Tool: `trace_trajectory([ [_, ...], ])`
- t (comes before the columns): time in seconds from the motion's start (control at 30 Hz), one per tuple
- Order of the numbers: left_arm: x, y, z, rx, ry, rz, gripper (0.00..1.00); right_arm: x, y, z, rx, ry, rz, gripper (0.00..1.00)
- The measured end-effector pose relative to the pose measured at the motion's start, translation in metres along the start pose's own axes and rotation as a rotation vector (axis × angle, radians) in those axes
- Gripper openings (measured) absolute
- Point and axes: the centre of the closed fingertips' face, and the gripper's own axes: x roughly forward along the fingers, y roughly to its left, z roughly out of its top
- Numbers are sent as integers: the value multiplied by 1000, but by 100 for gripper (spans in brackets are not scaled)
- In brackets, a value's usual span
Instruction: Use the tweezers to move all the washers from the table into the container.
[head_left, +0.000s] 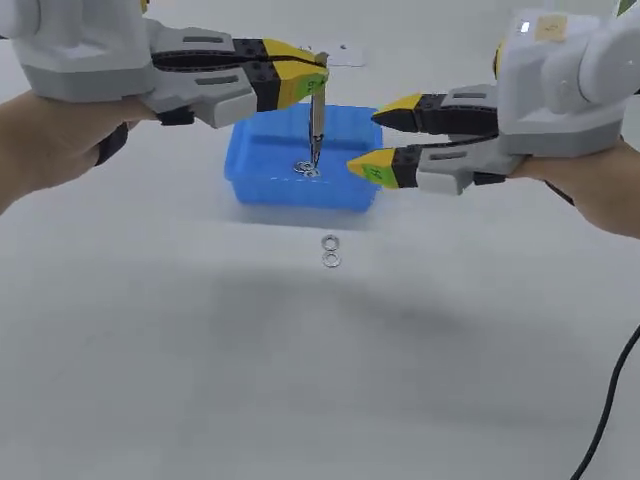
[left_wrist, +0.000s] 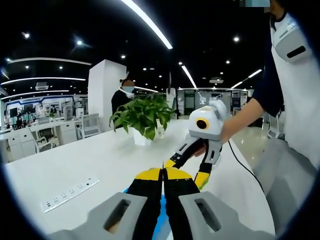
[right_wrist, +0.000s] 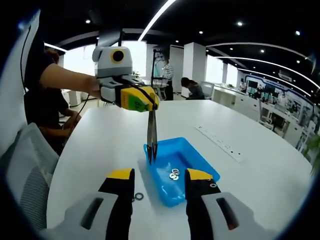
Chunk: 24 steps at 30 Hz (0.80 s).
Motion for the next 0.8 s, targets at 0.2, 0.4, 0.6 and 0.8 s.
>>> trace_trajectory([
  [0.2,0,-18,-8,-13,6,-21,4,-11,21,-14,10,6,24,51],
  [0.4,0,-33,-19,-9,4,-38,4,-20,36,-27,10,25,41,61],
  [0.6,6,-51,-23,-34,-3,-45,4,-29,53,-48,23,69,56,74],
  [0.8,9,-62,-33,-16,19,-52,4,-38,62,-60,43,90,52,88],
])
